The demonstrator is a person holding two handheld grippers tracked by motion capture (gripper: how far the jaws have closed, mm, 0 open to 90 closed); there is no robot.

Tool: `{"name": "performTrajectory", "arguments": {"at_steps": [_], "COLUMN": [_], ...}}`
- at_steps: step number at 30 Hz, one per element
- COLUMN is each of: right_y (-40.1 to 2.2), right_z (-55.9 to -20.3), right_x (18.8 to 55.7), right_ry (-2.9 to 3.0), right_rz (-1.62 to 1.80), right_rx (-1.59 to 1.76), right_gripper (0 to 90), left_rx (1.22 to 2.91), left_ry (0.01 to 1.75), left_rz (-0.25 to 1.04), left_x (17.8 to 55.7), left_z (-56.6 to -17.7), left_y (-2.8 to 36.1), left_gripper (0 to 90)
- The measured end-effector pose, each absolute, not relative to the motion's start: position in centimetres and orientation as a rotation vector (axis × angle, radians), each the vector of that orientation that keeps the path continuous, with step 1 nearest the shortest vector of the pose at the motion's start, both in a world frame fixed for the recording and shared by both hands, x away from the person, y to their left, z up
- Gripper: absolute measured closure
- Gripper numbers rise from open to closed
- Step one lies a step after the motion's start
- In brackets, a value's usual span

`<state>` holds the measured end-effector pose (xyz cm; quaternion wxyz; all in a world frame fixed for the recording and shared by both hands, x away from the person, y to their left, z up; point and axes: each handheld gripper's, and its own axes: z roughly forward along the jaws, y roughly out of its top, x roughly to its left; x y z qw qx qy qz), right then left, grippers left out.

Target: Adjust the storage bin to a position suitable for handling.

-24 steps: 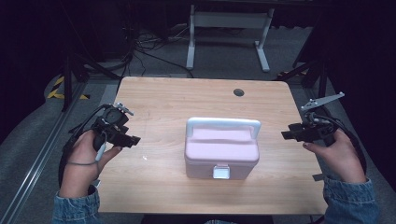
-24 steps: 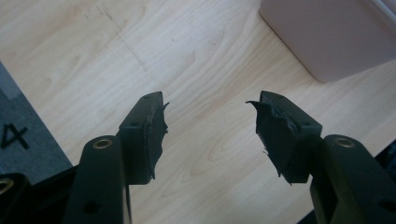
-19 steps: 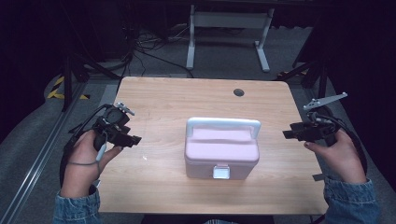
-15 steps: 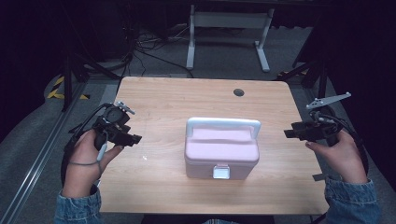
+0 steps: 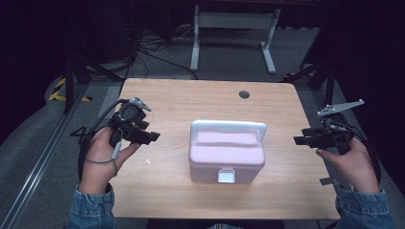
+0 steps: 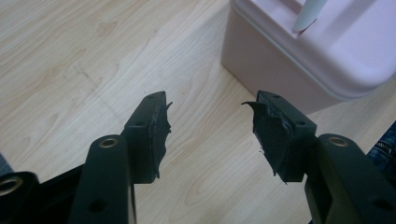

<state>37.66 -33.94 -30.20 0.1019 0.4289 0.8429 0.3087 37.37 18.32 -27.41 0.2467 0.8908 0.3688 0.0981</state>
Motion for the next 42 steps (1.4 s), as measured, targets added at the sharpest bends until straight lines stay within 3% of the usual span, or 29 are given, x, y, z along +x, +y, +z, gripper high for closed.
{"name": "performTrajectory", "arguments": {"at_steps": [15, 32, 42], "right_y": [-34.8, -34.6, -34.5], "right_z": [-30.9, -31.6, -31.8], "right_x": [37.0, 37.4, 37.5], "right_ry": [2.478, 2.491, 2.494], "right_rz": [0.927, 0.919, 0.922], "right_rx": [1.293, 1.283, 1.286], "right_gripper": [45.4, 44.3, 44.1], "left_rx": [2.472, 2.385, 2.387], "left_ry": [0.859, 0.782, 0.72], "left_rz": [0.236, 0.142, 0.148], "left_x": [38.7, 40.1, 40.9], "left_z": [-28.1, -29.6, -30.8], "left_y": [14.6, 12.5, 10.7], "left_gripper": [41.8, 38.0, 33.5]}}
